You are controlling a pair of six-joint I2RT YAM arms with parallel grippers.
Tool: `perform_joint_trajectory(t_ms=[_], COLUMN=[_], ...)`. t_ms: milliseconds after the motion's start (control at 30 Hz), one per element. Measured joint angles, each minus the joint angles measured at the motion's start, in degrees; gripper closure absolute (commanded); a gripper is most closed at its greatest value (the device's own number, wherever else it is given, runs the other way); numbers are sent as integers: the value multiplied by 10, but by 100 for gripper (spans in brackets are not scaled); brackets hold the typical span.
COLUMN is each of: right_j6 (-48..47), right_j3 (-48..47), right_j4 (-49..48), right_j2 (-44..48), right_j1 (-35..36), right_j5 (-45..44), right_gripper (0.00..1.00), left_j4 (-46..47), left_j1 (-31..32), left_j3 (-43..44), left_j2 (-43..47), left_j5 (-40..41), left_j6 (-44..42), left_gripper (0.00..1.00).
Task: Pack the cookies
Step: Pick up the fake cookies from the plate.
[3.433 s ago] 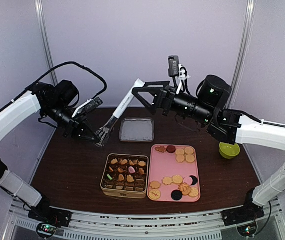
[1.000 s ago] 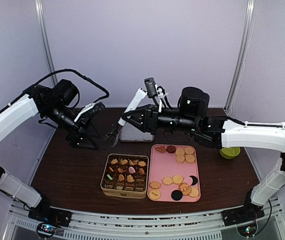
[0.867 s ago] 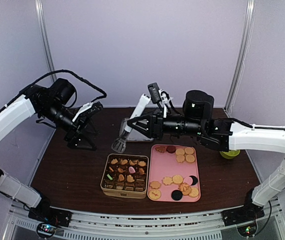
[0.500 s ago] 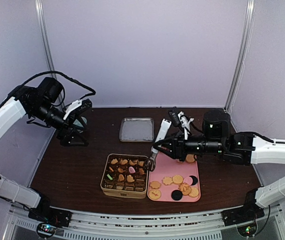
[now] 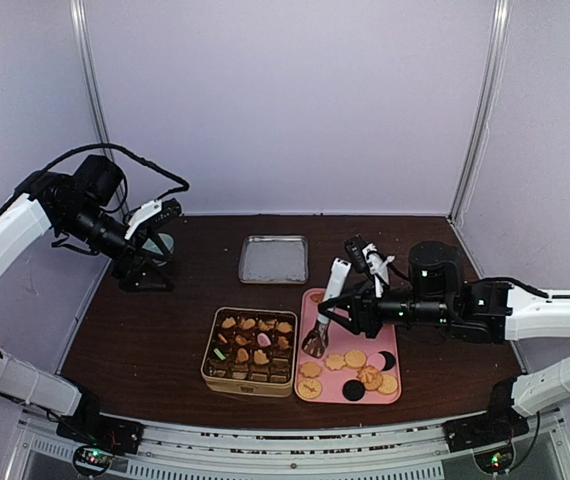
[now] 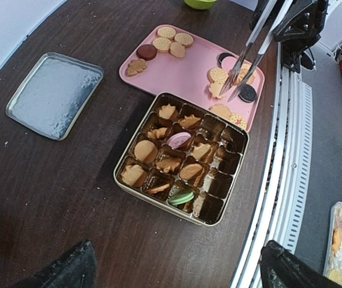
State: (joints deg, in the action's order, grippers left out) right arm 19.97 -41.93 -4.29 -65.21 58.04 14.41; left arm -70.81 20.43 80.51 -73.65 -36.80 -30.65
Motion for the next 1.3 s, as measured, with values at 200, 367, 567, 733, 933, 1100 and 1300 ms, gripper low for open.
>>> perform_joint_trajectory(t_ms=[200,367,567,733,933,1100,1300], right_j6=[9,13,13,12,12,12,11], right_j3=[16,23,32,34,40,40,42], right_j4=[-35,-50,-65,-77,-90,-103,-108], right_j2=[-15,-42,-56,-65,-90,-97,-97], right_j1=[3,14,20,21,21,21,23], right_j5=[-10,-26,-41,-51,-58,-59,-73], right_gripper=[58,56,56,54,54,54,59], left_j4=[-1,-2,-3,-5,-7,-8,-9], left_j1=[-1,-2,-2,-2,-2,-3,-5], left_j3=[-5,-5,-5,-5,-10,-14,-15], left_j2=[0,0,0,0,1,3,5], left_j5=[3,5,6,7,9,12,13], left_j6=[0,0,0,0,0,0,-1], left_gripper=[2,2,2,2,2,2,2])
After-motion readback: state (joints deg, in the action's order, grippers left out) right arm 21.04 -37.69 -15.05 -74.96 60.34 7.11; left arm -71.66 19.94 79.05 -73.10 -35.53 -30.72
